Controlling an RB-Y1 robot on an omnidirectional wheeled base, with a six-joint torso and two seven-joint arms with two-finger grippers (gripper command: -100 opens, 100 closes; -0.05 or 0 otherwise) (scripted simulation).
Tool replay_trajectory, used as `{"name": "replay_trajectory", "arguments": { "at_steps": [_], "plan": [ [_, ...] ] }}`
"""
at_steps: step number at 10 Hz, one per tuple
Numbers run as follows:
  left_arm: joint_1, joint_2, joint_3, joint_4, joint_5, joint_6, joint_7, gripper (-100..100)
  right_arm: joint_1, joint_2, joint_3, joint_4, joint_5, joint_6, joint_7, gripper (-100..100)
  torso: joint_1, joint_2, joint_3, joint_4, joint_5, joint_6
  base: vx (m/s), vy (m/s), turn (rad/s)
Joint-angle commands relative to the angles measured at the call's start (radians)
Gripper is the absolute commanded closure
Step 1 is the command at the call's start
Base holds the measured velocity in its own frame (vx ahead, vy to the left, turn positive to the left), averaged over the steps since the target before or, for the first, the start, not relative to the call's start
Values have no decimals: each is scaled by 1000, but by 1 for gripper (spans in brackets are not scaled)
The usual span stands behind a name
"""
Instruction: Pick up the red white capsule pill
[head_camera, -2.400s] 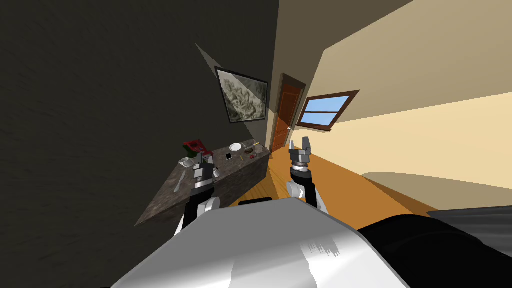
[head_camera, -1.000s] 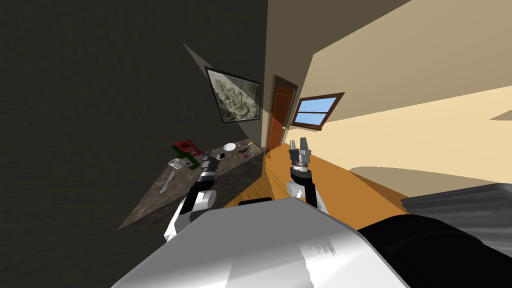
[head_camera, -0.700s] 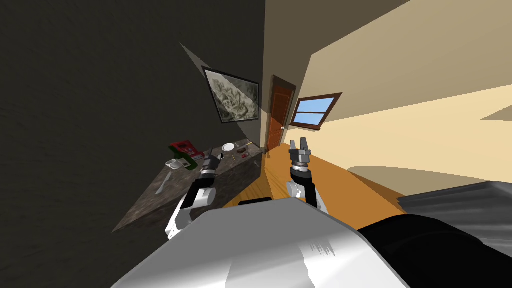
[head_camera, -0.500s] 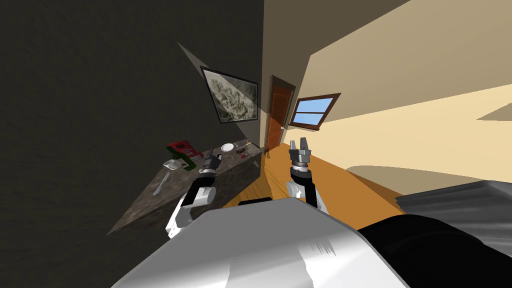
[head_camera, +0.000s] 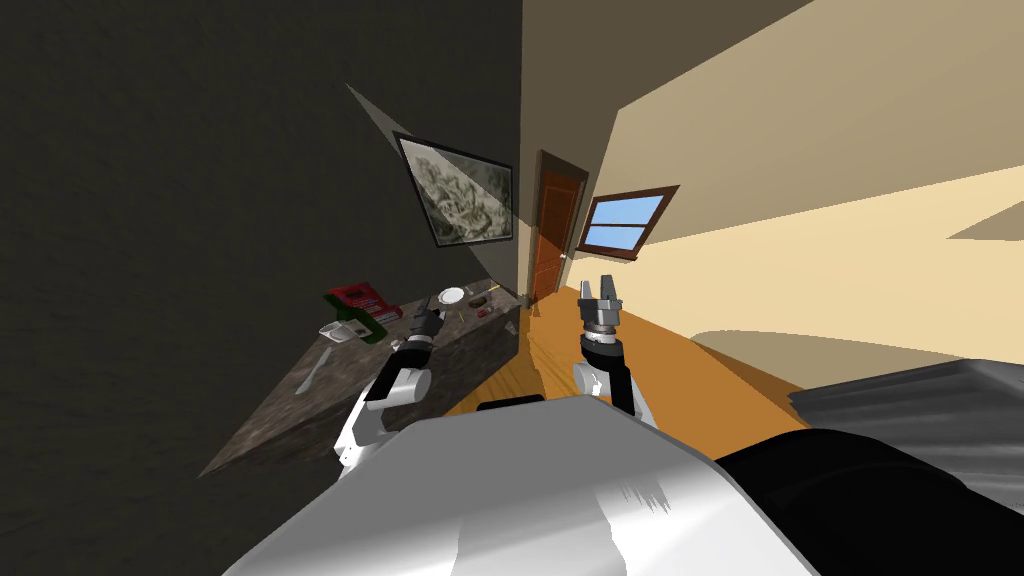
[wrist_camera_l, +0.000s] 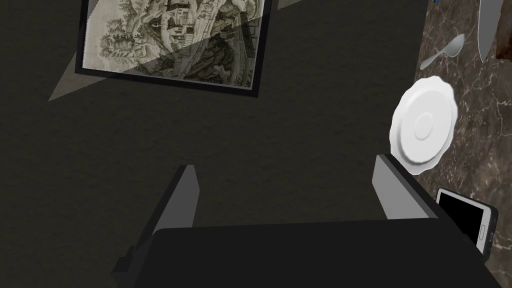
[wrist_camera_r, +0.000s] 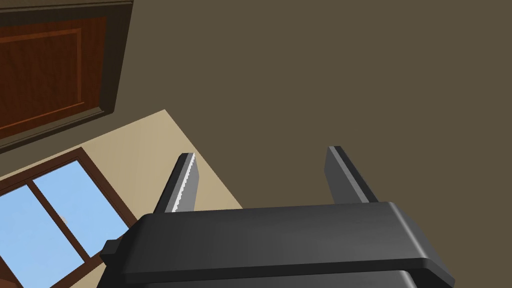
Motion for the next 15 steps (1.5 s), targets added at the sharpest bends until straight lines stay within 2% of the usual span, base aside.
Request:
{"name": "replay_trajectory", "arguments": {
  "at_steps": [1,2,3,5,8,10,11,13,14,15],
  "plan": [
    [-22,6,9,6,8,50,17,-100,0,0,0,0,0,0,0,0,0,0,0,0,0,0,17,-55,-26],
    [-22,6,9,6,8,78,17,-100,0,0,0,0,0,0,0,0,-1,0,0,0,0,0,19,-57,-11],
    [-47,12,19,15,16,108,34,-100,0,0,0,0,0,0,0,0,-1,0,0,0,0,0,44,-85,-19],
    [-47,12,19,15,16,153,34,-100,0,0,0,0,0,0,0,0,-3,-2,-1,0,-1,0,24,-50,-2],
    [-96,25,41,33,34,252,63,-100,0,0,0,0,0,0,0,0,-1,-1,-1,0,0,0,31,-65,-14],
    [-96,25,41,33,34,304,63,-100,0,0,0,0,0,0,0,0,-3,-2,-1,0,-1,0,29,-52,0],
    [-121,32,53,43,42,337,74,-100,0,0,0,0,0,0,0,0,0,-1,-1,0,0,0,50,-61,-18],
    [-121,32,53,43,42,382,74,-100,0,0,0,0,0,0,0,0,-1,-3,-2,-1,0,0,37,-38,2],
    [-144,39,65,53,51,416,84,-100,0,0,0,0,0,0,0,0,1,-1,-1,0,0,0,36,-57,-11],
    [-144,39,65,53,51,443,84,-100,0,0,0,0,0,0,0,0,-1,-2,-1,0,0,0,45,-54,1]
  ]
}}
